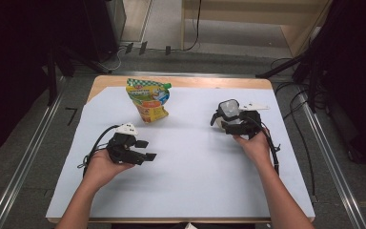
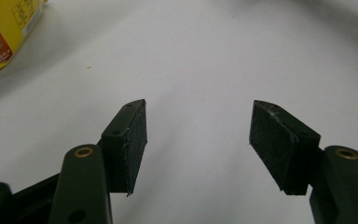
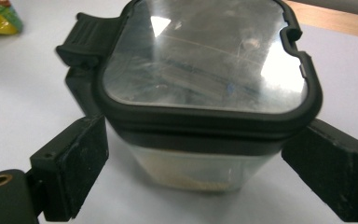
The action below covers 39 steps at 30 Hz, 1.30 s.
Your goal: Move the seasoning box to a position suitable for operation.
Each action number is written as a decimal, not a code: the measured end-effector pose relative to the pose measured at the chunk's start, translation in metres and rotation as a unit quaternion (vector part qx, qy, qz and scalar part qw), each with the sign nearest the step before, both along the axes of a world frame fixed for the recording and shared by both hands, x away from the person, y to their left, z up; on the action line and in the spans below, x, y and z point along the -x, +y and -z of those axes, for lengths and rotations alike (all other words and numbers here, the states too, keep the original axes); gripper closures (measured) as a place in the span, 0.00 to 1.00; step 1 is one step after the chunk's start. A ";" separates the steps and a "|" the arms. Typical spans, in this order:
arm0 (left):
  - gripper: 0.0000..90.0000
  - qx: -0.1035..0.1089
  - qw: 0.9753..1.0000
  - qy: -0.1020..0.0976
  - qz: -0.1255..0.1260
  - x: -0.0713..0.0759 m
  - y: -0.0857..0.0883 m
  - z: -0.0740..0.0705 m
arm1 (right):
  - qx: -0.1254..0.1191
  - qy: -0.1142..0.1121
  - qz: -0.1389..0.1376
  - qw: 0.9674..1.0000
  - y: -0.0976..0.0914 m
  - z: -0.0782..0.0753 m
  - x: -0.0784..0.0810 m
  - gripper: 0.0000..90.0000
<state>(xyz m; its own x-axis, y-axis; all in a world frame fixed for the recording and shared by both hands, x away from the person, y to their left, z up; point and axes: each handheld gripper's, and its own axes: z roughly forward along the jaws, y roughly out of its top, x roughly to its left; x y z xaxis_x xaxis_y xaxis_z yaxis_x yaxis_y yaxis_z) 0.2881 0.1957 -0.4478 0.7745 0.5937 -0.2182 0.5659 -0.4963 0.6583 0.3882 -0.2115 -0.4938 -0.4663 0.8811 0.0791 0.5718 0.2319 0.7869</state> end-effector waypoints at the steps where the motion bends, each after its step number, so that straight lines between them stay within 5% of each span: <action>1: 0.43 0.000 1.000 0.000 0.000 0.000 0.000 0.000 | 0.004 -0.001 0.006 1.000 0.001 0.002 -0.002 0.09; 5: 0.43 -0.001 1.000 0.000 0.003 -0.001 0.001 0.001 | 0.003 -0.006 0.006 1.000 0.003 0.004 -0.007 0.09; 8: 0.43 -0.001 1.000 0.003 0.002 -0.003 0.001 0.002 | -0.025 -0.006 0.008 1.000 0.006 0.008 -0.011 0.09; 14: 0.43 -0.005 1.000 0.006 0.001 0.000 0.001 0.003 | -0.005 -0.028 0.017 0.999 0.014 0.013 -0.013 0.09; 21: 0.43 -0.005 1.000 0.006 -0.006 0.005 0.007 0.003 | -0.035 -0.026 0.027 0.999 0.013 0.016 -0.019 0.10; 39: 0.43 0.001 1.000 0.006 -0.015 0.006 0.012 0.004 | -0.025 -0.047 0.040 0.998 0.014 0.016 -0.017 0.18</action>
<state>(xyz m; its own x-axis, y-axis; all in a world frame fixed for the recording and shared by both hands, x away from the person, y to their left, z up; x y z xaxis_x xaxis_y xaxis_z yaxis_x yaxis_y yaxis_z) 0.2822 0.2077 -0.4516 0.7532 0.6166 -0.2291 0.5892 -0.4776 0.6517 0.4053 -0.1977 -0.5102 -0.4021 0.9118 0.0828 0.5101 0.1480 0.8473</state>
